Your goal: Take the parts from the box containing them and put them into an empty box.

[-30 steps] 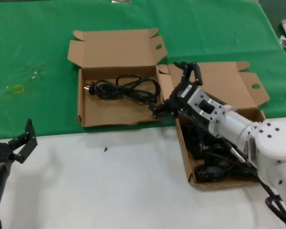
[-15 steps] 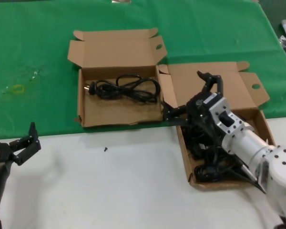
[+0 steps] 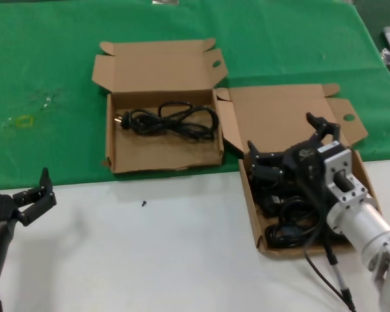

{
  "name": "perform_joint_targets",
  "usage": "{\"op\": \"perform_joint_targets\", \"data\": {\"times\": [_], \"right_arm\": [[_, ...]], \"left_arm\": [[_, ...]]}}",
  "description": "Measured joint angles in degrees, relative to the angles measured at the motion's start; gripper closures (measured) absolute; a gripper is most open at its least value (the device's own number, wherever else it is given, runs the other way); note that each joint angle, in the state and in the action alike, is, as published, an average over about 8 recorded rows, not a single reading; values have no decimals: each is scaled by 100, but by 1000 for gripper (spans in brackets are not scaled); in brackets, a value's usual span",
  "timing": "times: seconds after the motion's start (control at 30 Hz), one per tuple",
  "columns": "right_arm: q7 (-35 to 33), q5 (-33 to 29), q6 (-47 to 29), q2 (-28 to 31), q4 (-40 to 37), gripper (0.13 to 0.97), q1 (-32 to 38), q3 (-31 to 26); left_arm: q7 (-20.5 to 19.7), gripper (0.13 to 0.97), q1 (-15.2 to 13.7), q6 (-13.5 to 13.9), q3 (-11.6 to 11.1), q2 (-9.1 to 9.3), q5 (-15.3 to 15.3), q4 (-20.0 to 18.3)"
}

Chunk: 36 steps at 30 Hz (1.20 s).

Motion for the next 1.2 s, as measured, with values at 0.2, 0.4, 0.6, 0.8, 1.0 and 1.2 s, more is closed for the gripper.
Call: {"op": "perform_joint_targets", "data": {"times": [0.2,0.4,0.6,0.8,1.0,1.2], "right_arm": [[301,118,294,30,383,129,-427,160],[574,225,561,58,730,129,-812,305],[666,261,650,67,847,129,-937,354],[669,263,653,67,851,129,-941,355],[670,263,653,67,851,129,-941,355],[670,263,653,67,851,129,-941,355]], "left_arm": [[-1,132,0,0,0,0,0,0],[-2,132,0,0,0,0,0,0],[-2,132,0,0,0,0,0,0],[-2,132,0,0,0,0,0,0],[-2,132,0,0,0,0,0,0],[-2,132,0,0,0,0,0,0]]}}
